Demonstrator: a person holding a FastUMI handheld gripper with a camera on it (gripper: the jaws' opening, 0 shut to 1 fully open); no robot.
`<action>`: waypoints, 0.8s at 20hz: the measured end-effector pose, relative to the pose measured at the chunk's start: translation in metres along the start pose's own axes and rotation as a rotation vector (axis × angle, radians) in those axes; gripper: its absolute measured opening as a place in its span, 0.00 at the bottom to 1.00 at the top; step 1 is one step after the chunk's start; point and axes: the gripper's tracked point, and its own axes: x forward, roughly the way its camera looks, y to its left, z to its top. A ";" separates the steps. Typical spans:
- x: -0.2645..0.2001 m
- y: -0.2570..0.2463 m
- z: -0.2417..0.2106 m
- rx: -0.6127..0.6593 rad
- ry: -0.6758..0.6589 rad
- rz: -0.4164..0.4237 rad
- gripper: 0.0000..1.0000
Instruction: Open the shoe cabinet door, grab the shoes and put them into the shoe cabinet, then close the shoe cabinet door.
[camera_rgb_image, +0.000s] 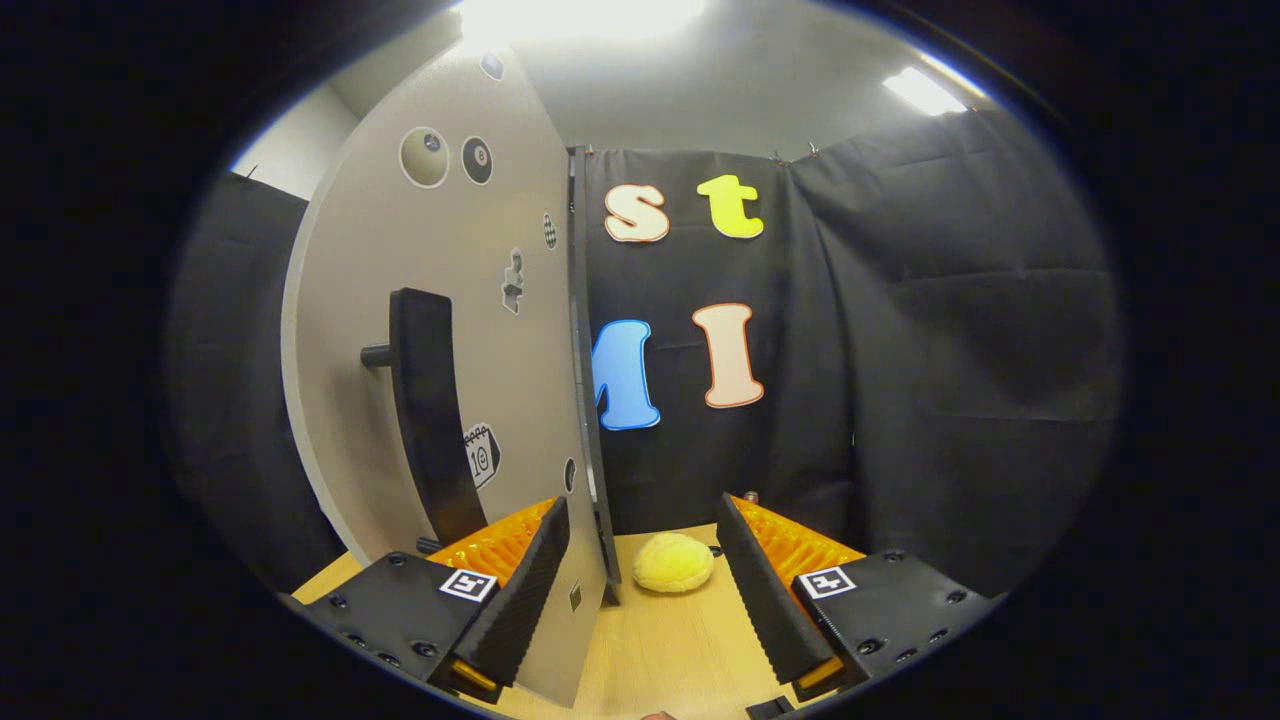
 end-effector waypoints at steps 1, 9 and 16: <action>0.000 0.006 -0.001 -0.005 -0.002 -0.003 0.94; 0.000 0.060 0.005 -0.027 -0.012 0.055 0.94; 0.031 0.129 0.007 -0.049 -0.017 0.173 0.94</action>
